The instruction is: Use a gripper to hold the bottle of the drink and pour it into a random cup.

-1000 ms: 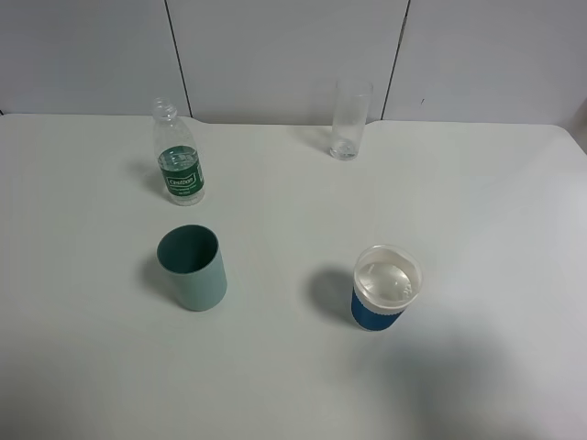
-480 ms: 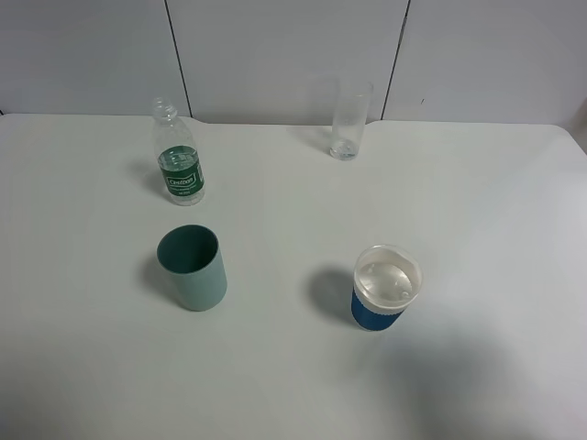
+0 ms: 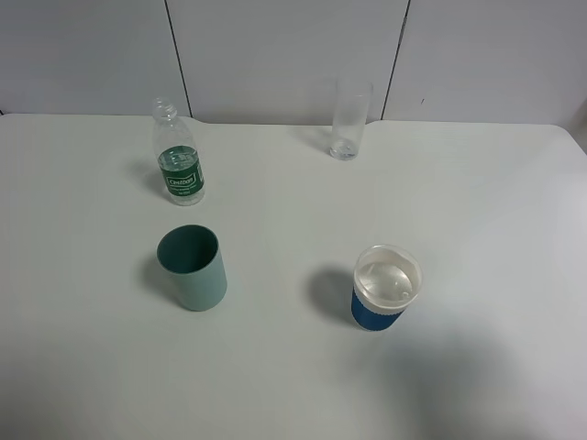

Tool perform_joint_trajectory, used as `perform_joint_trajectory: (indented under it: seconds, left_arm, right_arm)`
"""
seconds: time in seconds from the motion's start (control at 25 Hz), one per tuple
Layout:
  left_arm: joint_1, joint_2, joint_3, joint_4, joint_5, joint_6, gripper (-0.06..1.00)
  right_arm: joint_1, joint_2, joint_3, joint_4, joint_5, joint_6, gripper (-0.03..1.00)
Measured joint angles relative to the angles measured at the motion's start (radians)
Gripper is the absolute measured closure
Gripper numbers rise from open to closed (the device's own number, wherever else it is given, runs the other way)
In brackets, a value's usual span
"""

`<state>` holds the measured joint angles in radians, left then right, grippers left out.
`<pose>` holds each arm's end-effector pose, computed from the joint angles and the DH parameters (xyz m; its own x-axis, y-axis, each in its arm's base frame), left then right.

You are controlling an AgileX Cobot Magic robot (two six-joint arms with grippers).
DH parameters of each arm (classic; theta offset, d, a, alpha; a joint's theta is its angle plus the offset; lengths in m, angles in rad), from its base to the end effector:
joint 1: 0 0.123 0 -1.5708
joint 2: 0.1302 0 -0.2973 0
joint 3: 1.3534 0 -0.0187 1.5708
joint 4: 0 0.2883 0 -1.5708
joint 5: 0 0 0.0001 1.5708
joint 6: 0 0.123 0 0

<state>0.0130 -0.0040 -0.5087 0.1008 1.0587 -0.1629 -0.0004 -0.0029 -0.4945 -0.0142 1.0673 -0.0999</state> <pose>0.0423 0.0113 0.2845 -0.4277 -0.1183 -0.8962 -0.1410 0.9880 -0.0631 0.0441 -0.0015 0.2783 -0.4627 -0.1064 -0.8801 -0.0381 0.9942 -0.1001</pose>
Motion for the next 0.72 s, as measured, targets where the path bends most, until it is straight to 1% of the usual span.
perform_joint_trajectory:
  seconds: [0.12, 0.2, 0.72]
  left_arm:
    - [0.038, 0.0, 0.0, 0.0, 0.0, 0.0, 0.06]
    - [0.046, 0.0, 0.0, 0.0, 0.0, 0.0, 0.06]
    - [0.047, 0.0, 0.0, 0.0, 0.0, 0.0, 0.06]
  right_arm:
    - [0.0, 0.0, 0.0, 0.0, 0.0, 0.0, 0.23]
    - [0.0, 0.0, 0.0, 0.0, 0.0, 0.0, 0.23]
    - [0.0, 0.0, 0.0, 0.0, 0.0, 0.0, 0.23]
